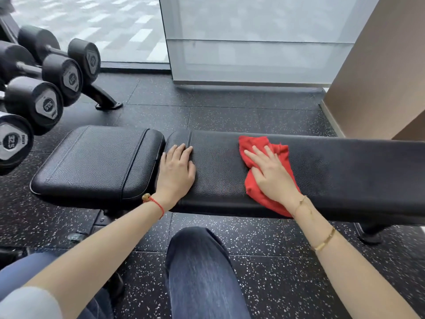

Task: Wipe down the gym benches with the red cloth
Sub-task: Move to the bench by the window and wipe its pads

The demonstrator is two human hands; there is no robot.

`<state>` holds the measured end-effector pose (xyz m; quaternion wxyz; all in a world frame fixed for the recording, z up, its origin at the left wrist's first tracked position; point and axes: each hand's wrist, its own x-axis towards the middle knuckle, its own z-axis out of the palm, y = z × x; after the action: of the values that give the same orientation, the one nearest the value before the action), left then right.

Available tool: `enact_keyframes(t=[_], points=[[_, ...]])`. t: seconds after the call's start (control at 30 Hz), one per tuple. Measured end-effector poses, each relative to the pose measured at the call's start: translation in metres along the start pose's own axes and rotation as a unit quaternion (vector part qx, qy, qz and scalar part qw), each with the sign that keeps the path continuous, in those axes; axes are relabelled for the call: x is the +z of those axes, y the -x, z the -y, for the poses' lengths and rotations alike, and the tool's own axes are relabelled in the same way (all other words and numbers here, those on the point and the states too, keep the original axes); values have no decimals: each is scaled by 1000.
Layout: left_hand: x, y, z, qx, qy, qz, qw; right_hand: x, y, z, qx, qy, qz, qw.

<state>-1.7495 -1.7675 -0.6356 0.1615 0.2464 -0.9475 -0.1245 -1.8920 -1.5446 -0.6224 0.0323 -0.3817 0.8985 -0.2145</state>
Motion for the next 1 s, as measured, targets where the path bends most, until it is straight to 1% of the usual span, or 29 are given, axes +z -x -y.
enact_keyframes(t=[0.1, 0.17, 0.23, 0.3, 0.43, 0.53, 0.63, 0.73, 0.8, 0.87, 1.0], points=[[2, 0, 0, -2, -2, 1, 1000, -9, -32, -14, 81, 31, -14, 996], [3, 0, 0, -4, 1, -1, 1000, -6, -55, -6, 101, 41, -16, 994], [4, 0, 0, -6, 3, -5, 1000, 2, -69, 11, 81, 37, -4, 996], [5, 0, 1, -5, 4, -7, 1000, 13, -68, 32, 35, 36, 12, 999], [6, 0, 2, -8, 14, -7, 1000, 27, -30, 63, -72, 13, 29, 997], [6, -1, 4, -9, 23, -3, 1000, 26, 5, 62, -123, 3, 33, 992], [0, -2, 7, 5, 49, -3, 999, 20, 11, 52, -117, -16, 46, 992], [-15, 2, 24, 21, 48, -48, 997, 24, -11, 58, -91, -13, 40, 995], [-26, 7, 45, 8, 25, -72, 997, 31, -36, 69, -70, -3, 40, 997], [-39, 11, 71, -13, -1, -95, 995, 41, -63, 89, -67, -1, 47, 997], [-62, 13, 123, -76, -35, -123, 989, 68, -102, 147, -103, -4, 65, 993]])
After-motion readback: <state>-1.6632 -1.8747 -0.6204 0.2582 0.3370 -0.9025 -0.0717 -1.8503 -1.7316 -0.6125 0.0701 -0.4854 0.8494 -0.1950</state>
